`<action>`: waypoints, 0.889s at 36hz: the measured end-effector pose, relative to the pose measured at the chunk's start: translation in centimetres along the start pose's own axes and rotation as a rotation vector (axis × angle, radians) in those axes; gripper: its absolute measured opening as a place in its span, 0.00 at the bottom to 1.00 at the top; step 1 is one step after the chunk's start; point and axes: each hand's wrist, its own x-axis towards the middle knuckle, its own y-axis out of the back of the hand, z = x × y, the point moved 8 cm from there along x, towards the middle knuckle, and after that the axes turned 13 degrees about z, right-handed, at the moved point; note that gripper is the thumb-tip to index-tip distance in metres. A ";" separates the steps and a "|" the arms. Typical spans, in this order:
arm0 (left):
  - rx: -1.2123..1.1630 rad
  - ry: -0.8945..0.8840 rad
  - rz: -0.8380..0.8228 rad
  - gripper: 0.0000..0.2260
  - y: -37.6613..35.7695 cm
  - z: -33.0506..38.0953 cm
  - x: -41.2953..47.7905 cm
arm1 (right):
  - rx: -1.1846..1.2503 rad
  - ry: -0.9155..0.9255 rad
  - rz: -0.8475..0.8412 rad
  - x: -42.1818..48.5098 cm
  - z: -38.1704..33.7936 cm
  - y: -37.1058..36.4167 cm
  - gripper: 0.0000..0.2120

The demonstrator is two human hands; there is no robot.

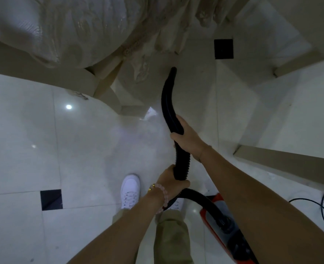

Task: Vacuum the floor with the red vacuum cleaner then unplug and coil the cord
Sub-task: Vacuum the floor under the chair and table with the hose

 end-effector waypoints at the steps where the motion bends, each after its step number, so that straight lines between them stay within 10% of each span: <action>1: -0.014 -0.008 0.014 0.09 0.0 -0.1 0.0 | -0.001 -0.002 -0.017 -0.1 0.0 -0.2 0.33; 15: -0.037 0.067 0.023 0.10 0.1 -2.4 -1.0 | -0.025 -0.009 -0.182 -1.5 -0.4 -3.9 0.32; 32: 0.174 -0.067 0.018 0.09 -0.8 -0.5 -0.8 | 0.151 -0.083 0.255 -1.0 3.9 2.6 0.28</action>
